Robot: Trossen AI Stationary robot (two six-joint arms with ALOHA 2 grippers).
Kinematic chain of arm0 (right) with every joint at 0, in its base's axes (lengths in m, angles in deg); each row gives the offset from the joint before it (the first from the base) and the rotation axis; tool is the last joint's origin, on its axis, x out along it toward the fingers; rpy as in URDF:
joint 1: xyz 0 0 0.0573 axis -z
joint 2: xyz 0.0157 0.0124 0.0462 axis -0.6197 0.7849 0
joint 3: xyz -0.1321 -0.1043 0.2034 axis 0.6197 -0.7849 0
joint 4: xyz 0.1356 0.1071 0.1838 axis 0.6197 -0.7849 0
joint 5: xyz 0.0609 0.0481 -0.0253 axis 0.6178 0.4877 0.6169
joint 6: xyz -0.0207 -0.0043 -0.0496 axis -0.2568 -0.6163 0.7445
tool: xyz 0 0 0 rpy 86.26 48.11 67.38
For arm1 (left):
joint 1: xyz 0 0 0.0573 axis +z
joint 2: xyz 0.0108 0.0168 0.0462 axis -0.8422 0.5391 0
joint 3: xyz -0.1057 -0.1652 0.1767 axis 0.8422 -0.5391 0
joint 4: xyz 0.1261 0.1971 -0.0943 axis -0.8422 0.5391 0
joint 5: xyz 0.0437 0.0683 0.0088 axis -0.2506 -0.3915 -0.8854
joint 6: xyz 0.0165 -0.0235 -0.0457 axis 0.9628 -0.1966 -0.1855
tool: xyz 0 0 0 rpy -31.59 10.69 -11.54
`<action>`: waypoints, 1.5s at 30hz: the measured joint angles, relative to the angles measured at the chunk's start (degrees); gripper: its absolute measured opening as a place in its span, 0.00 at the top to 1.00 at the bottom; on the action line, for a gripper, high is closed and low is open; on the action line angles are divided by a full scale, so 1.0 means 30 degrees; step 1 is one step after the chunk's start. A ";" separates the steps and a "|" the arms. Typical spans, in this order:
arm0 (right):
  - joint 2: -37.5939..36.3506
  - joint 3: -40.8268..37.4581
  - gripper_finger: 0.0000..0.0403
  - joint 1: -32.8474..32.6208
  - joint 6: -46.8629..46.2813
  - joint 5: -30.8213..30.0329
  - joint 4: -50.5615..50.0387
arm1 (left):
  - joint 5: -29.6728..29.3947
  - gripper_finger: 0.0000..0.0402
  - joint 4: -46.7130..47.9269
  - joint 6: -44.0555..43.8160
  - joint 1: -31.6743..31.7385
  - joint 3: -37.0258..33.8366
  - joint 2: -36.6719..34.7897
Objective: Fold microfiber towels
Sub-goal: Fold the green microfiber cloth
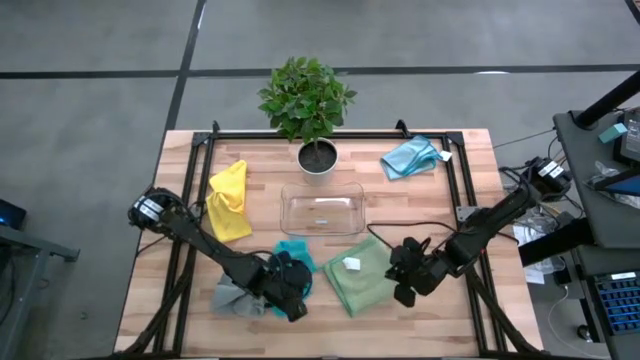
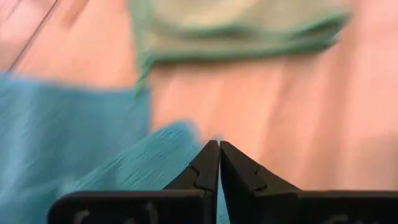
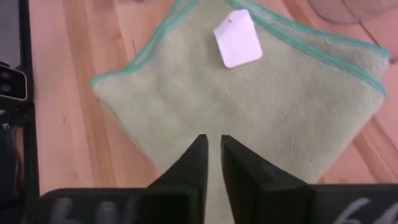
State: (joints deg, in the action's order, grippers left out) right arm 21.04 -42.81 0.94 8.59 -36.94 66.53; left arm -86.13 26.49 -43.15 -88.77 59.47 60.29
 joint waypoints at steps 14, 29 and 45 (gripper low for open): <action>0.0556 -0.2269 0.47 0.2032 -0.3168 -0.1148 -0.0720 | -0.3135 1.00 -0.6222 0.3638 0.0144 0.0045 0.1013; 0.0500 -0.5576 0.36 0.3180 -0.1925 0.2654 0.7530 | -0.2549 1.00 -0.7312 0.3470 0.0481 0.0986 0.4500; 0.0466 -0.5593 0.96 0.3180 -0.2408 0.2499 0.7849 | -0.2370 1.00 -0.8133 0.3484 0.0639 0.1172 0.5391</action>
State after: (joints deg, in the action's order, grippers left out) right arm 22.44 -59.59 10.48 1.37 -29.44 90.07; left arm -93.24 2.10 -32.70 -86.85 62.99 76.46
